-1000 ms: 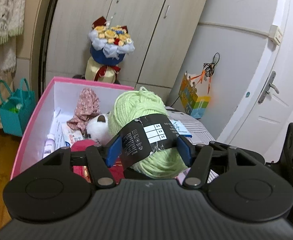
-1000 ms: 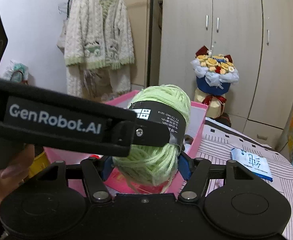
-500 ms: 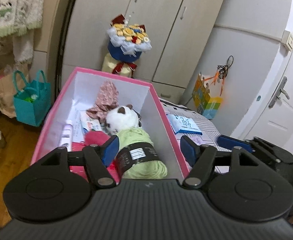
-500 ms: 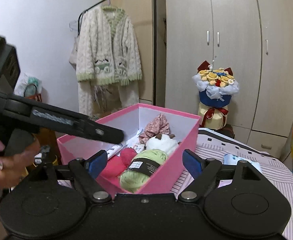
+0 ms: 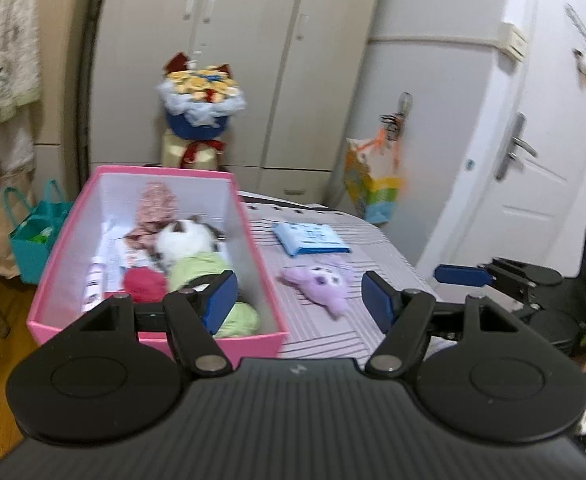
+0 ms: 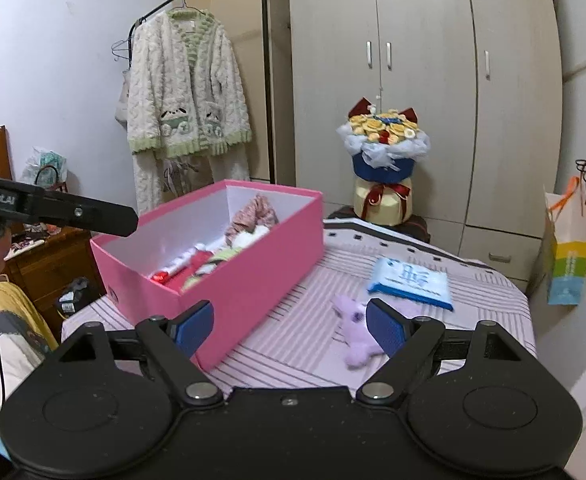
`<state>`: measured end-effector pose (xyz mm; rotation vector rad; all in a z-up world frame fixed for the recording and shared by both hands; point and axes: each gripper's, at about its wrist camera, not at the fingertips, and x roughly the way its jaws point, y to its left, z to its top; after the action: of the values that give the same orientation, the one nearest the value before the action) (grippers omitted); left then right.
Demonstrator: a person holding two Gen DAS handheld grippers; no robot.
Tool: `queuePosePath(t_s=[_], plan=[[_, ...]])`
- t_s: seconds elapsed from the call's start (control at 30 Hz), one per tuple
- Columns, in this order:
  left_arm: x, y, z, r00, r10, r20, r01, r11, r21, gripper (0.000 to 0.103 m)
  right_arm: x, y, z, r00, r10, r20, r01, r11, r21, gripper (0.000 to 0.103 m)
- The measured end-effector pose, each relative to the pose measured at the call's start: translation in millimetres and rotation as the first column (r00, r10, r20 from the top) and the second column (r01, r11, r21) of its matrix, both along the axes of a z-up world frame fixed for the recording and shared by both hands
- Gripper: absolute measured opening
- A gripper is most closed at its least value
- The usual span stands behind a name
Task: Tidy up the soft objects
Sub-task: 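Open the left gripper to release the yarn ball and withdraw, then lower the left gripper onto the purple plush toy and close on its head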
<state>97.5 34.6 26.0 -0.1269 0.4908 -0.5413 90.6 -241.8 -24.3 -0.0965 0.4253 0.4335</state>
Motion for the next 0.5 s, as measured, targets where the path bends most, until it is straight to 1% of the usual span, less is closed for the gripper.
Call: queuePosePath(t_s=[0.17, 0.33, 0.5], plan=[[0, -37, -1, 0.997, -0.075, -0.013, 0.075, 0.997, 0.002, 0.068, -1, -15, -4, 1.000, 0.008, -0.002, -0.009, 0.999, -0.054, 0.092], [14, -73, -14, 0.988, -0.144, -0.056, 0.143, 0.990, -0.004, 0.068, 5, -28, -14, 1.000, 0.007, -0.019, -0.008, 0.998, -0.064, 0.092], [28, -104, -28, 0.985, -0.157, -0.070, 0.159, 0.987, 0.029, 0.067, 19, -41, -29, 0.999, 0.016, -0.030, -0.018, 0.997, -0.079, 0.092]])
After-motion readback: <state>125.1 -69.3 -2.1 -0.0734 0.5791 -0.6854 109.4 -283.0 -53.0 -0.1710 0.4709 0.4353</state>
